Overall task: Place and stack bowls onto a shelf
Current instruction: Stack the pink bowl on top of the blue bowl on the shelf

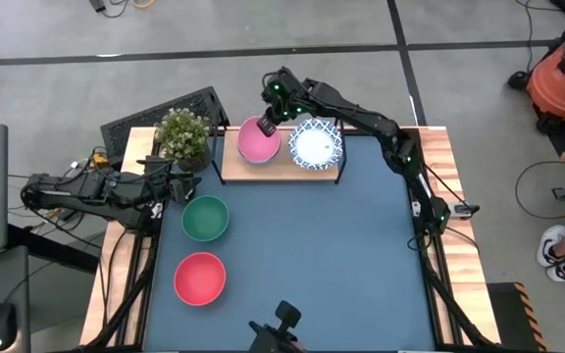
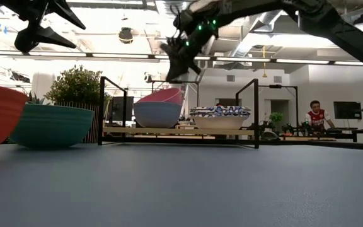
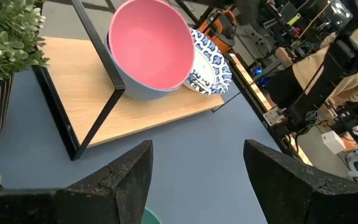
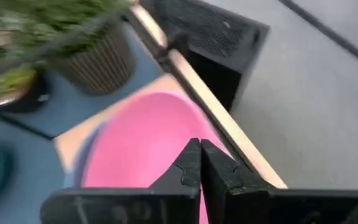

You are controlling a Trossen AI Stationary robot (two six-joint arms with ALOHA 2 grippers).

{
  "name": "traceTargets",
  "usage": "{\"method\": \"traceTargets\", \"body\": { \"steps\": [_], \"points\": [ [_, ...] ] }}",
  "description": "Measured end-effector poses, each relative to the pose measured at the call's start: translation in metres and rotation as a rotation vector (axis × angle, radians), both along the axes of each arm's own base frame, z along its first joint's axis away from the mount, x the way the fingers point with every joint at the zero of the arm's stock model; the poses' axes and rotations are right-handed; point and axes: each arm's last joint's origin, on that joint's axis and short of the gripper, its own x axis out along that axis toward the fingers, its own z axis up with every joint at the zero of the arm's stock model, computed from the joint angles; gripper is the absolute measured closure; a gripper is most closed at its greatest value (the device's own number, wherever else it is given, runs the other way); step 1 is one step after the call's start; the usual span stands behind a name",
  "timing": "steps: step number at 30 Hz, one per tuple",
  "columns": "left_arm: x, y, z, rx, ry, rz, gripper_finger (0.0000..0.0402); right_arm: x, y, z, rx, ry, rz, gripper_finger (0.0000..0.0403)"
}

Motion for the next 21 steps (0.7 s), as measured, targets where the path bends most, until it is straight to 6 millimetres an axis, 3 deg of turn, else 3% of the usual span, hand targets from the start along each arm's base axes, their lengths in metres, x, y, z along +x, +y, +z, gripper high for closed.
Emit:
{"method": "traceTargets", "body": {
  "steps": [5,12,18,21],
  "points": [
    [0.0,0.0,0.0,0.004,-0.002,0.015,0.0166,0.003,0.008,0.008,-0.037,-0.019,0.04,0.0385],
    [0.0,0.0,0.0,0.004,-0.003,0.016,0.0166,0.003,0.002,-0.025,0.026,0.139,0.01,0.0371],
    [0.0,0.001,0.0,0.007,-0.004,0.024,0.0166,0.003,-0.002,-0.02,-0.003,0.1,0.009,0.0383],
    [0.0,0.001,0.0,0.009,-0.005,0.03,0.0166,0.0,0.003,-0.007,-0.033,0.079,0.024,0.0373]
  ]
}}
